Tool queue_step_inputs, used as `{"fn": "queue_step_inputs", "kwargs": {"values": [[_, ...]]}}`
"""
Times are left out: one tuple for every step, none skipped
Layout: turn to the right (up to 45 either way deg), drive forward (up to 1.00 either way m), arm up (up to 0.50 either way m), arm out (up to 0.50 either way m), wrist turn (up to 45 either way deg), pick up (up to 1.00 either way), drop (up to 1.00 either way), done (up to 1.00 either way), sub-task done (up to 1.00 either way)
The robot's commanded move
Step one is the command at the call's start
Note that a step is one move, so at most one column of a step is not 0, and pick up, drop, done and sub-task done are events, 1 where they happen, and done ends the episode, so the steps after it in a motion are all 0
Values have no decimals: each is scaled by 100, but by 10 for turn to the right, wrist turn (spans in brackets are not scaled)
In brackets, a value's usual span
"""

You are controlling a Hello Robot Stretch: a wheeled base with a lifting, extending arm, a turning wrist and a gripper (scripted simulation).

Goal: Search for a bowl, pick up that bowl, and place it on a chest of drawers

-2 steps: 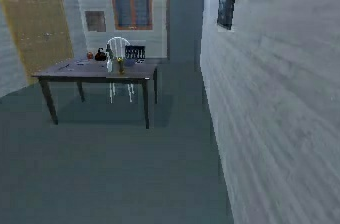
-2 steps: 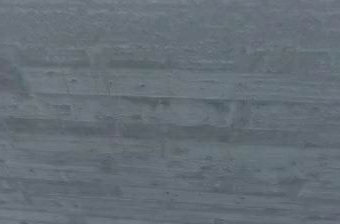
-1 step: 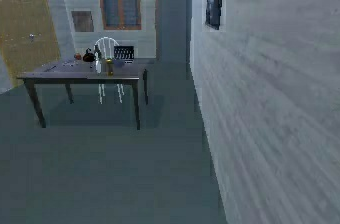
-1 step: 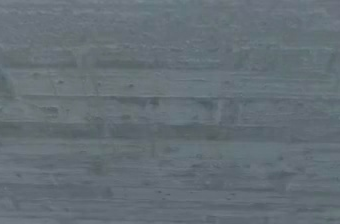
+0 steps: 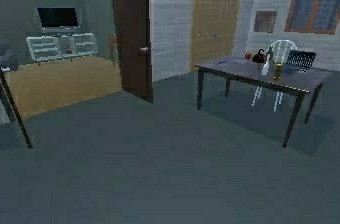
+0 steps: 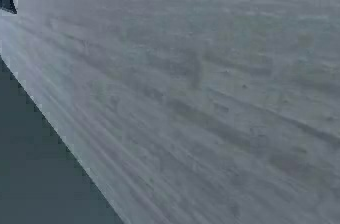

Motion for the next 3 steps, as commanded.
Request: {"fn": "queue_step_inputs", "kwargs": {"values": [[-420,0,0,0,0,0,0,0,0],[0,10,0,0,0,0,0,0,0],[450,0,0,0,0,0,0,0,0]]}}
